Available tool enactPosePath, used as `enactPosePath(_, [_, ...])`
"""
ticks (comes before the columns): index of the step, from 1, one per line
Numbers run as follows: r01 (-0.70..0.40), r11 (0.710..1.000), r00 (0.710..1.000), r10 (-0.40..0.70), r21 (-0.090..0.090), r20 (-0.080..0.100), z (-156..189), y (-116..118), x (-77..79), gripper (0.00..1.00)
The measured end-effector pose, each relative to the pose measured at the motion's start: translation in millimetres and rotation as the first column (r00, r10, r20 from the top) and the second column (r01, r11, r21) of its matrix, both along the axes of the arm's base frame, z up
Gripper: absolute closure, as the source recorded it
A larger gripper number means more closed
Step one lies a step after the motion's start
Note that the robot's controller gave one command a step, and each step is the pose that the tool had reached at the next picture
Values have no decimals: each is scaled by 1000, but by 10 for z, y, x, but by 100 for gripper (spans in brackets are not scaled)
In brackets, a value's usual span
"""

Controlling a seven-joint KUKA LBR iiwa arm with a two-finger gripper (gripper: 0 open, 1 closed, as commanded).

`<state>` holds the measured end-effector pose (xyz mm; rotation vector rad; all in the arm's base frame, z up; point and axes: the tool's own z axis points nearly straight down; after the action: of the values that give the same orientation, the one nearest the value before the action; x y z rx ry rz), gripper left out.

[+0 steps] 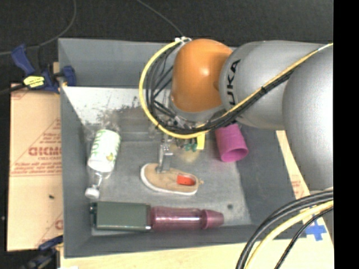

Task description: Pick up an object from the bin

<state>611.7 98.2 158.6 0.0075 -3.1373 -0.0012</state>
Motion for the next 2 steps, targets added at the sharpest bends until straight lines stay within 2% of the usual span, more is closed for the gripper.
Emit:
enactPosePath(1, [2,1000,1000,-2,1,8,52,-6,16,0])
enactPosePath(2, [-20,1000,1000,20,0,3,-698,-372,-395,0])
